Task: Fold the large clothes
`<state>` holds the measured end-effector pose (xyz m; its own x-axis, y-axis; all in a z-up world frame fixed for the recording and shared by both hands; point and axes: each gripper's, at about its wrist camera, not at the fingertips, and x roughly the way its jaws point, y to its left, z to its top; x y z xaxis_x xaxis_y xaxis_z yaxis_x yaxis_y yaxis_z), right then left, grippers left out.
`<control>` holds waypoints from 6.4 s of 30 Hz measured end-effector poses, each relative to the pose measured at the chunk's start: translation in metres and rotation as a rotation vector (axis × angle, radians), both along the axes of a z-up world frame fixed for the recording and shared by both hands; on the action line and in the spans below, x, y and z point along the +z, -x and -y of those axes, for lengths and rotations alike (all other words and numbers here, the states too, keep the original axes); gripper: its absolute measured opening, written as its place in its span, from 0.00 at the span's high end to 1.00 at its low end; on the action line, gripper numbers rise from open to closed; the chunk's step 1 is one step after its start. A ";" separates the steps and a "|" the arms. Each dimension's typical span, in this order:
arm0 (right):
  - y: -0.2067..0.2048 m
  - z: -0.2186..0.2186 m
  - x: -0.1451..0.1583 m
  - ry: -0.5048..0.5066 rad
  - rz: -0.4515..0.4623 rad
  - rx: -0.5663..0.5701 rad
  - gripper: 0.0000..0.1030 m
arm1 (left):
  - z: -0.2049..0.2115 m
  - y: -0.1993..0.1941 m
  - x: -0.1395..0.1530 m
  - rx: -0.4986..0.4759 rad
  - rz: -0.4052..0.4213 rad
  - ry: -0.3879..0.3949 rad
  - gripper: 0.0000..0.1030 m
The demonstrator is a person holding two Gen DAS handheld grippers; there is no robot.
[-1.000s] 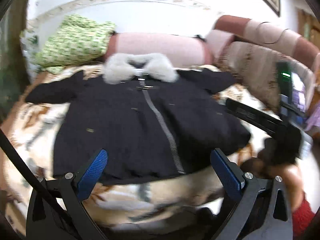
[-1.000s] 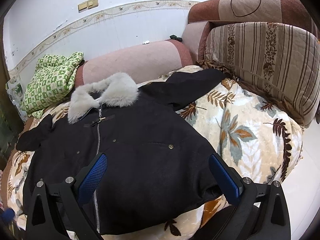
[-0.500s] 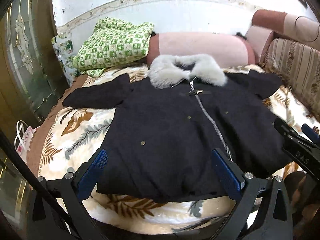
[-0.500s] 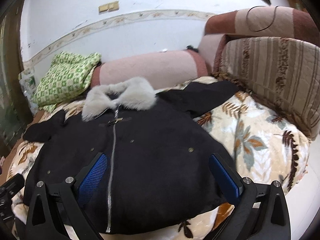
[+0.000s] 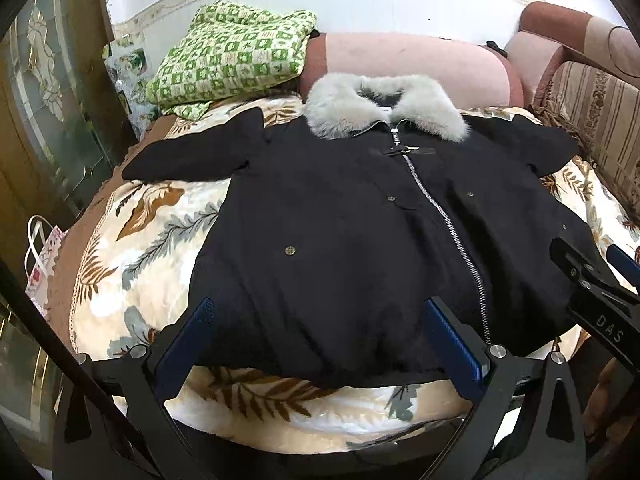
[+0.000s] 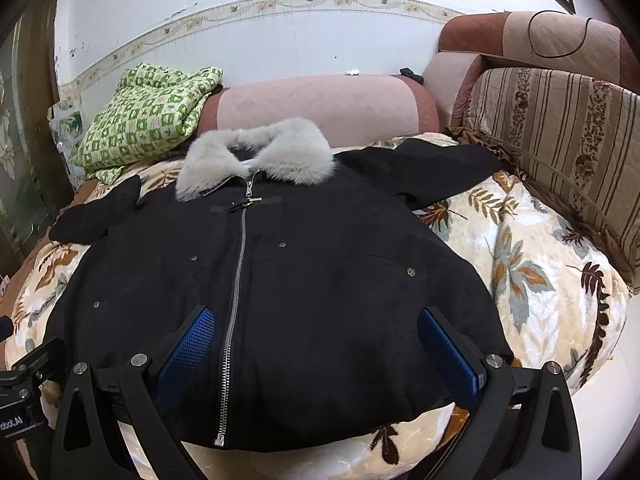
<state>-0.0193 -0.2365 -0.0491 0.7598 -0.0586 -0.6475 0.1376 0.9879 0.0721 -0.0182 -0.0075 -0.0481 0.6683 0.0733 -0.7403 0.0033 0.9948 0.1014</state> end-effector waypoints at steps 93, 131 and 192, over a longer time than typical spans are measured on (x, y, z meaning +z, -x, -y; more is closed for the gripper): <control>-0.014 -0.042 -0.035 0.082 -0.104 0.098 0.00 | -0.183 -0.054 -0.025 0.386 -0.069 0.215 0.13; -0.088 -0.045 -0.069 0.241 -0.252 0.061 0.00 | -0.461 -0.349 -0.099 0.663 -0.093 0.919 0.69; -0.291 -0.060 -0.025 -0.248 -0.224 0.216 0.00 | -0.195 -0.222 -0.027 0.393 0.067 0.447 0.25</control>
